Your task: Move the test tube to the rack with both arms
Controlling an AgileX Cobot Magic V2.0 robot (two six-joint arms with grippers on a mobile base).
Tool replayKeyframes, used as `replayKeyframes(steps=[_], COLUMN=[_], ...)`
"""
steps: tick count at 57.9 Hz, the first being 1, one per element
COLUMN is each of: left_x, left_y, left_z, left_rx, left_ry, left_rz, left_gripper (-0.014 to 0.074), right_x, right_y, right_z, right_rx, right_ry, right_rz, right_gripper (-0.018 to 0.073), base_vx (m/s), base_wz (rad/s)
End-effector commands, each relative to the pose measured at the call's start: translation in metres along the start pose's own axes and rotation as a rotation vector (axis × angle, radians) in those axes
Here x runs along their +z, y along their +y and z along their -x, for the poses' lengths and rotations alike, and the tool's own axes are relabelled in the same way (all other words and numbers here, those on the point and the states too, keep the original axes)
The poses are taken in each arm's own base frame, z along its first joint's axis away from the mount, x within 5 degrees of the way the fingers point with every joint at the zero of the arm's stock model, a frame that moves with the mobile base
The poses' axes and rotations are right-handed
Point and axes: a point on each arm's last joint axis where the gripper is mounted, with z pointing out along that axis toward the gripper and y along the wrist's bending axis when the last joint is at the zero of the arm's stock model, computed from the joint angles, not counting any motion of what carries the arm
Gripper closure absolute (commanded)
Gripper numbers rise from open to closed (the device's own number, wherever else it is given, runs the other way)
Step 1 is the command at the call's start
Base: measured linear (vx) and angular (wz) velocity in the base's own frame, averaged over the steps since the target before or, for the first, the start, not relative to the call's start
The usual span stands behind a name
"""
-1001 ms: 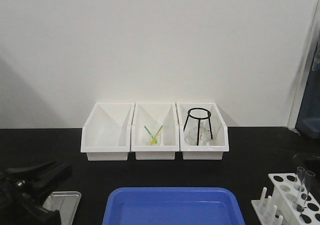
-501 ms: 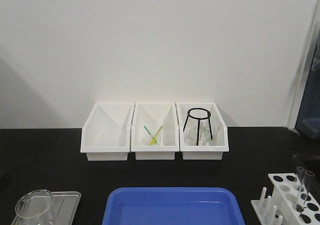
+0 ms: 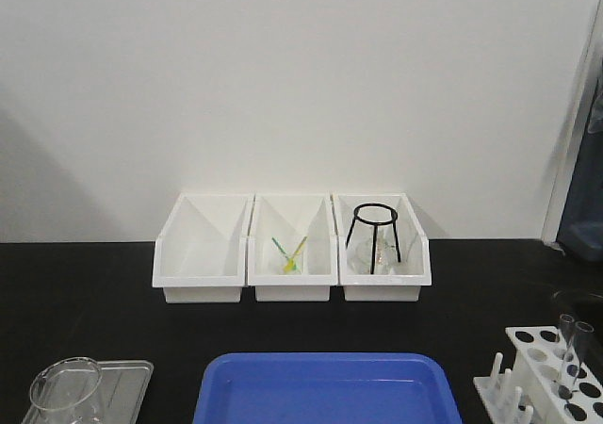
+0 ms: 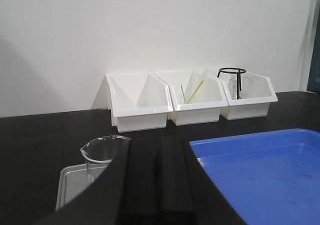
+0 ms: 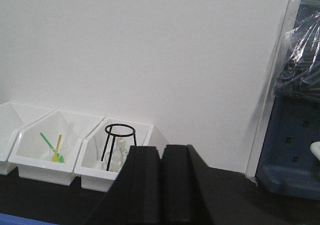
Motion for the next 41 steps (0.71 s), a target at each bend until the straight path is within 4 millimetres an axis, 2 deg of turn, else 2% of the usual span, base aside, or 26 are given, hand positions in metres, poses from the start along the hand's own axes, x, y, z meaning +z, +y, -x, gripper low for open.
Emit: replayKeyframes(steps=[1, 41], left_x=[-0.0026, -0.0023], left_y=[0.0004, 0.0001], left_z=[0.0035, 0.0015], left_rx=[0.016, 0.015], left_ry=[-0.062, -0.034], left_rz=[0.005, 0.002], left_gripper=[0.0602, 0.0602], right_x=[0.0001, 0.0001], right_y=[0.0005, 0.0006], right_z=[0.0134, 0.0133], right_rx=[0.005, 0.003], right_ry=[-0.065, -0.064], right_rz=[0.020, 0.020], right_gripper=[0.0570, 0.0570], base_vx=[0.00, 0.00], base_wz=[0.00, 0.00])
